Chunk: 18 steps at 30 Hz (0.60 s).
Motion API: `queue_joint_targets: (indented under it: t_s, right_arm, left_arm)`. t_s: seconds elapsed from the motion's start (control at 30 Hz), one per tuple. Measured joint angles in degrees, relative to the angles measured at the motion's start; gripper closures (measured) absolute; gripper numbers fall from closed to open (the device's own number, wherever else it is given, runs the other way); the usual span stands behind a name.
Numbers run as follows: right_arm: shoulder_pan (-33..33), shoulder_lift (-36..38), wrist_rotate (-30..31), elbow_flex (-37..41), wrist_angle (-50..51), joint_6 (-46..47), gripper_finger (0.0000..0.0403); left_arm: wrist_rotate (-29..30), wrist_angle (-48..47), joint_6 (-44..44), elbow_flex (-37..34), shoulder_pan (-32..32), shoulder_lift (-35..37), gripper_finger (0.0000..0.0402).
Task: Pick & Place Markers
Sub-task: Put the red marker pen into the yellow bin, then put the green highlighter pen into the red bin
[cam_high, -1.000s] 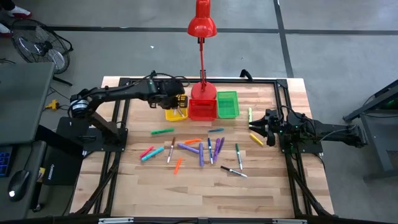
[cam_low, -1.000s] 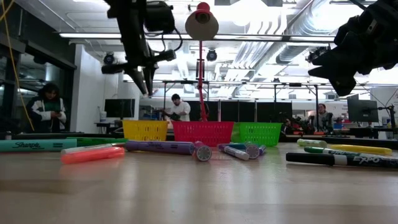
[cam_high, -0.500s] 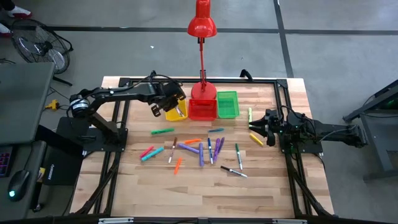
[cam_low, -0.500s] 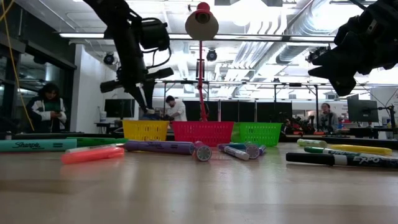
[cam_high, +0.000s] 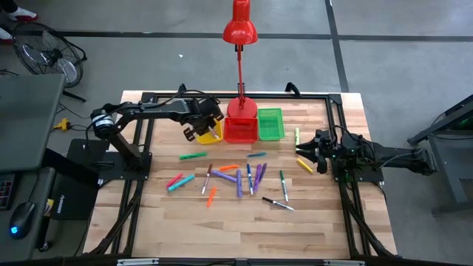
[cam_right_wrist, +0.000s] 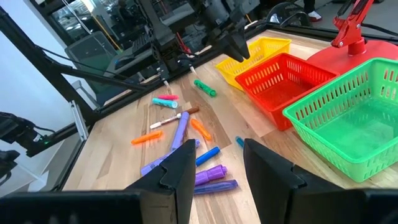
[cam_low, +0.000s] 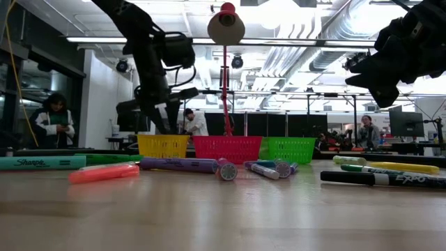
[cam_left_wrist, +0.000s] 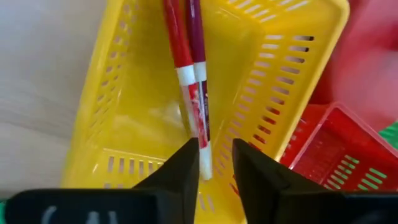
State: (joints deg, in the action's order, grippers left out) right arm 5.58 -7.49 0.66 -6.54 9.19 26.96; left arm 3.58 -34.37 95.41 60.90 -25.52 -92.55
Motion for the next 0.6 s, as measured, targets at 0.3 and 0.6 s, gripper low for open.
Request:
queue_joint_targets:
  t_s: [0.3,0.6]
  right_arm:
    - [-0.02,0.00,-0.02,0.00,0.00,0.00,0.0279]
    - [0.00,0.00,-0.01,0.00,0.00,0.00,0.0279]
  left_arm:
    - [1.95,0.01,-0.65,0.00,0.00,0.00,0.0271]
    - [1.91,0.76,-17.07,0.02,0.61,1.42,0.0270]
